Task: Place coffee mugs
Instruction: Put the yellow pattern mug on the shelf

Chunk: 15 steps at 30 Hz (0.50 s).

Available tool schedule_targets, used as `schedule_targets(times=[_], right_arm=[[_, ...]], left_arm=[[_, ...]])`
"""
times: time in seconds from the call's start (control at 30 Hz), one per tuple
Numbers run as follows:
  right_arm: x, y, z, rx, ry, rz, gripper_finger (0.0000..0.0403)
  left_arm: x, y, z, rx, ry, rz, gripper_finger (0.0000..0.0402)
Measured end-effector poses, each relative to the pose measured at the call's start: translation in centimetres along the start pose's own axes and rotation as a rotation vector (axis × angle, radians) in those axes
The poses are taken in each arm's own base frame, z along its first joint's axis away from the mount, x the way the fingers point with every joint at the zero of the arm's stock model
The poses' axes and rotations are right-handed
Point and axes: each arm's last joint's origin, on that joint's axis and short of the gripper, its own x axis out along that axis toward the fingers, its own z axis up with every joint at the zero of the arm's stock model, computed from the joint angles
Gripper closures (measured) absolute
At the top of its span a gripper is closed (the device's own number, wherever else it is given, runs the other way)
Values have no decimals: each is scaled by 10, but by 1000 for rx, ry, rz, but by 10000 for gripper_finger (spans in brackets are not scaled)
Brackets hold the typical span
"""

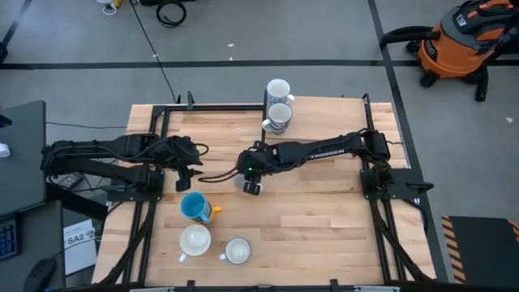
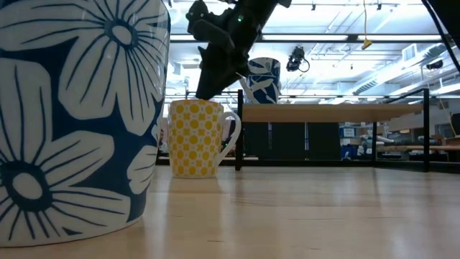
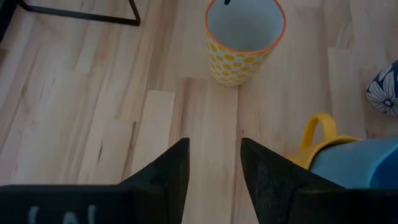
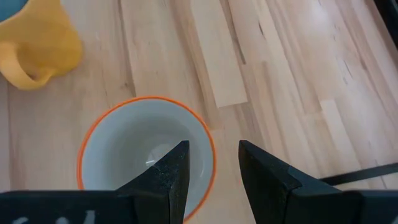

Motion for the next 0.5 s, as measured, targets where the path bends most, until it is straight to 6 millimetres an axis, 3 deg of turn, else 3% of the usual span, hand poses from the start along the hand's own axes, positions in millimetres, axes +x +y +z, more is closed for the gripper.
schedule_targets(times=[0.23,0.5], right_arm=[[5,0,-3,-3,16,-1,259],[29,2,-13,-28,98,29,259]], left_arm=[[0,0,0,-1,-3,0,253],[0,0,1,-8,-10,0,253]])
